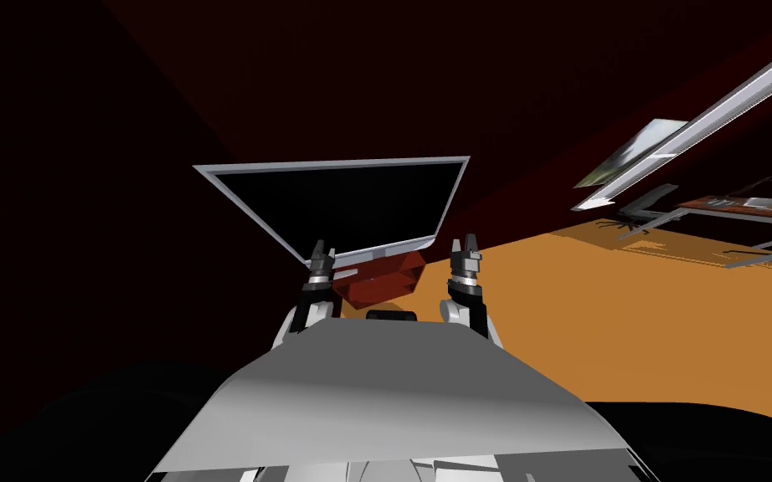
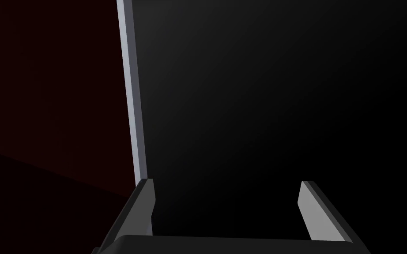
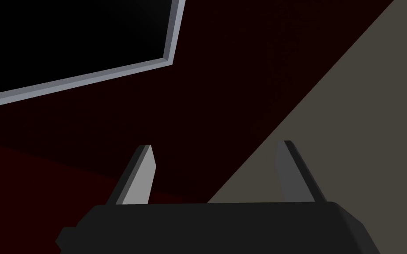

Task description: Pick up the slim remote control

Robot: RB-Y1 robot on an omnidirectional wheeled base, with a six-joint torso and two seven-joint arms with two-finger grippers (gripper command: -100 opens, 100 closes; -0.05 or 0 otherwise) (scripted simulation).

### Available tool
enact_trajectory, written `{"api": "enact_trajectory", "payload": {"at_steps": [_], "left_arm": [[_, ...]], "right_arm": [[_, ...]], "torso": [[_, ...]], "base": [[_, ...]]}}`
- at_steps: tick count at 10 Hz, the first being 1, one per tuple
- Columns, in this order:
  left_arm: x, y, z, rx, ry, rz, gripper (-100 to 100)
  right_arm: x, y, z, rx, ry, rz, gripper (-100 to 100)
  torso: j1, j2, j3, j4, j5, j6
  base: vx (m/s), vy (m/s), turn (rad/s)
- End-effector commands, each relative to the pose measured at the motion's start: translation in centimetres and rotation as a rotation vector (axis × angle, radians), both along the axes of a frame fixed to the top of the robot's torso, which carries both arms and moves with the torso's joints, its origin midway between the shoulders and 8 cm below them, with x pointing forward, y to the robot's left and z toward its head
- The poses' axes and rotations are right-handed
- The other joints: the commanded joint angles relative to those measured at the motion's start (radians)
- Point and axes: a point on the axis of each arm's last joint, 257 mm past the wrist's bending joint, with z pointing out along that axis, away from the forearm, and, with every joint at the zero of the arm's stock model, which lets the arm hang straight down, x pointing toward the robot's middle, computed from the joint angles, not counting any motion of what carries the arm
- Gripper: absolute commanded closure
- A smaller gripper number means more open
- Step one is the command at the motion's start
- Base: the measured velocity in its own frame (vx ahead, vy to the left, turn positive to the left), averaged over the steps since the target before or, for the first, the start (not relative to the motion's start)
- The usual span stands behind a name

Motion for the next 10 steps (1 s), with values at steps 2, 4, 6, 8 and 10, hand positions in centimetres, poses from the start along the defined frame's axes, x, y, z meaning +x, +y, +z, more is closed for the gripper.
{"api": "enact_trajectory", "payload": {"at_steps": [2,4,6,8,10], "left_arm": [[0.6,0.0,-2.4,-0.002,0.076,-0.041,-100],[1.0,0.1,-4.1,-0.004,0.130,-0.066,-100],[1.3,0.3,-6.1,-0.011,0.188,-0.088,-100],[1.6,1.2,-10.4,-0.055,0.313,-0.114,-100],[1.6,1.8,-12.7,-0.062,0.386,-0.127,-100]], "right_arm": [[0.0,0.0,0.0,0.000,0.000,0.000,0],[0.0,0.0,0.0,0.000,0.000,0.000,0],[0.0,0.0,0.0,0.000,0.000,0.000,0],[0.0,0.0,0.0,0.000,0.000,0.000,0],[0.0,0.0,0.0,0.000,0.000,0.000,0]], "torso": [[0.000,-0.001,0.000,0.000,0.000,0.000],[0.000,-0.001,0.000,0.000,0.000,0.000],[0.000,-0.001,-0.001,0.000,0.000,0.000],[0.000,-0.001,-0.001,0.000,0.000,0.000],[0.000,-0.001,0.000,0.000,0.000,-0.001]], "base": [[-0.035,0.006,-0.069],[-0.044,0.004,-0.115],[-0.039,0.001,-0.095],[-0.048,-0.001,-0.200],[-0.045,0.002,-0.089]]}}
